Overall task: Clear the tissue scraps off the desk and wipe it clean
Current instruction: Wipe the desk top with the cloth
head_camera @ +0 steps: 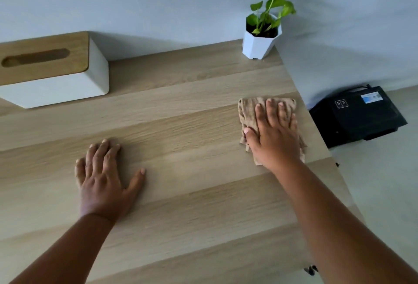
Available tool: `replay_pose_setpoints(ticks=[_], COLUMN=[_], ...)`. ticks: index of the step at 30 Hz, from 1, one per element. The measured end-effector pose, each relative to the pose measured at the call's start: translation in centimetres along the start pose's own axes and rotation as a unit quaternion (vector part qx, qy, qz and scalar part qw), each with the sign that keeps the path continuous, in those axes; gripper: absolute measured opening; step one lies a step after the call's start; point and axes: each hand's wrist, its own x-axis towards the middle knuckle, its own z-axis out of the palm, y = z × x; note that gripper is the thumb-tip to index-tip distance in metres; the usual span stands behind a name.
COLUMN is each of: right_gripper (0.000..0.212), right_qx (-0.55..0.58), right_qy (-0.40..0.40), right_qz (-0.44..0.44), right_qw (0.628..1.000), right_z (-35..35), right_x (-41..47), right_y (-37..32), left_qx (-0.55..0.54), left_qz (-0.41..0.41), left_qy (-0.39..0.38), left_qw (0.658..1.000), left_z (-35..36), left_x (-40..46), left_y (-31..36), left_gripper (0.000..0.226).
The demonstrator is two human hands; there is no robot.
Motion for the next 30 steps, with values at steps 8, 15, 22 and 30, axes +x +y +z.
replay_pose_setpoints(ticks=[8, 15, 22, 30], right_gripper=[0.079, 0.076, 0.074, 0.086], right_qx=[0.017, 0.024, 0.025, 0.01], right_qy=[-0.016, -0.03, -0.032, -0.002], right_qz=[-0.076, -0.167, -0.197, -0.159], right_qw=[0.997, 0.985, 0.979, 0.987], right_z=[0.0, 0.3, 0.2, 0.3], right_x=[-0.8, -11.4, -18.0, -17.4], right_y=[-3.6, -2.2, 3.7, 4.2], left_qx=[0.006, 0.012, -0.033, 0.002], left_qz=[-0.003, -0.001, -0.027, 0.058], left_qy=[-0.007, -0.027, -0.03, -0.044], left_qw=[1.0, 1.0, 0.999, 0.997], left_z=[0.0, -0.5, -1.2, -2.0], left_x=[-0.1, -0.7, -4.8, -14.8], left_y=[0.2, 0.7, 2.9, -3.8], left_gripper=[0.09, 0.093, 0.086, 0.071])
